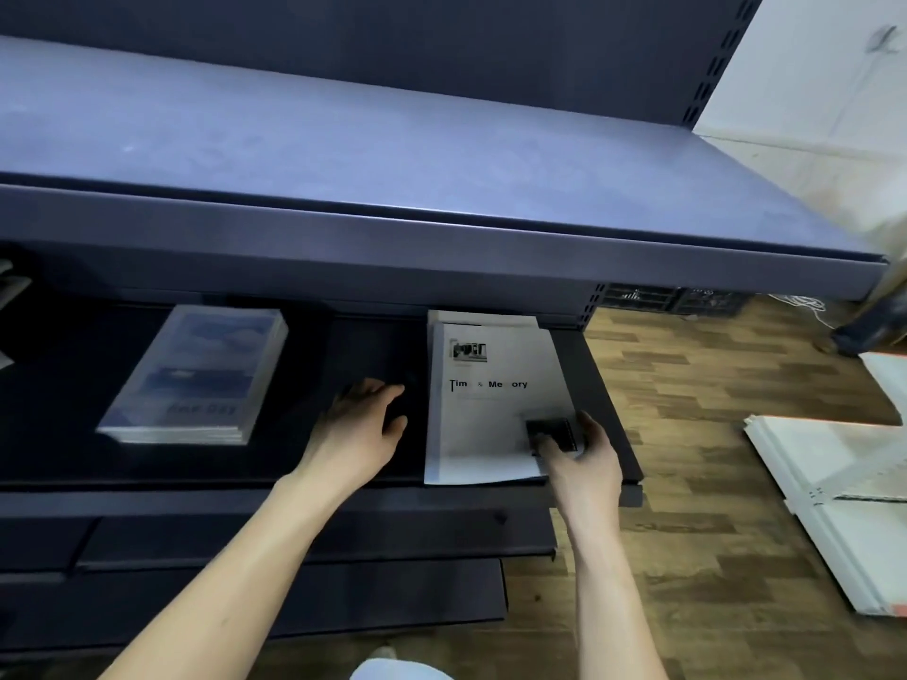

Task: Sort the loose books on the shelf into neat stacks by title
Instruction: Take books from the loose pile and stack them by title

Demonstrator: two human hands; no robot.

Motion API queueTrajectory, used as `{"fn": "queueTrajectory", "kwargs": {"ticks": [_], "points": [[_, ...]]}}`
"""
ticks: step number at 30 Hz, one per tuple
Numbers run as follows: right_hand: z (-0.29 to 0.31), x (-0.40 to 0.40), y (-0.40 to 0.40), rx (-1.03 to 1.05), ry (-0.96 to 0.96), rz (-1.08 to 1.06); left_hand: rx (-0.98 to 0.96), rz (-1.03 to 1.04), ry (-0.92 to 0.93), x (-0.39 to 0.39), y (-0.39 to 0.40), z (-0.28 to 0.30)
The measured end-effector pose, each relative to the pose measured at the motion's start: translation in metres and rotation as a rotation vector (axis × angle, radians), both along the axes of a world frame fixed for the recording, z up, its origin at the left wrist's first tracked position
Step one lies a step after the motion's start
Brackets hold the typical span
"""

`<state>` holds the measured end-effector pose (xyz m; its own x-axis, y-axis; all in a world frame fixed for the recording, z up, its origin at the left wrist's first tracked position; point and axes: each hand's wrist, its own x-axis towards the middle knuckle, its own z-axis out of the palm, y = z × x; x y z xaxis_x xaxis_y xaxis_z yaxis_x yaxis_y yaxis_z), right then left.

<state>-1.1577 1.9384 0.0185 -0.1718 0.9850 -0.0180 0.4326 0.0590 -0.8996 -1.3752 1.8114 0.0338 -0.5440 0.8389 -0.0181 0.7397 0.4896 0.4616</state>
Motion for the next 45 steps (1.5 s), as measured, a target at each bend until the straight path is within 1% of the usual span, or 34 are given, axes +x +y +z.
{"fn": "queueTrajectory", "kwargs": {"ticks": [6,12,16,21,31,34,36,38,40,42,45], "points": [[-0.025,-0.008,0.020,0.092,-0.125,0.005,0.004,0.027,-0.038,-0.001,0.012,0.000],[-0.042,-0.018,0.031,0.169,-0.237,-0.053,0.007,0.041,-0.045,-0.002,0.022,0.001],[-0.044,-0.025,0.029,0.161,-0.243,-0.103,-0.002,0.042,-0.040,-0.001,0.025,0.002],[-0.046,-0.028,0.033,0.170,-0.297,-0.125,-0.010,0.037,-0.035,0.003,0.028,0.004],[-0.042,-0.026,0.038,0.114,-0.355,-0.062,-0.014,0.034,-0.034,0.005,0.025,0.006],[-0.035,-0.027,0.035,0.103,-0.383,-0.080,-0.016,0.037,-0.031,0.006,0.019,0.007],[-0.030,-0.032,0.027,0.133,-0.377,-0.092,-0.015,0.037,-0.010,0.007,0.013,0.009],[-0.024,-0.040,0.012,0.212,-0.379,-0.047,-0.018,0.048,0.034,0.009,0.005,0.011],[-0.015,-0.051,-0.005,0.273,-0.411,0.087,-0.025,0.073,0.077,0.011,-0.006,0.013],[-0.007,-0.060,-0.021,0.290,-0.438,0.245,-0.036,0.105,0.098,0.010,-0.019,0.014],[0.005,-0.071,-0.040,0.327,-0.431,0.406,-0.029,0.158,0.148,0.007,-0.042,0.017]]}}
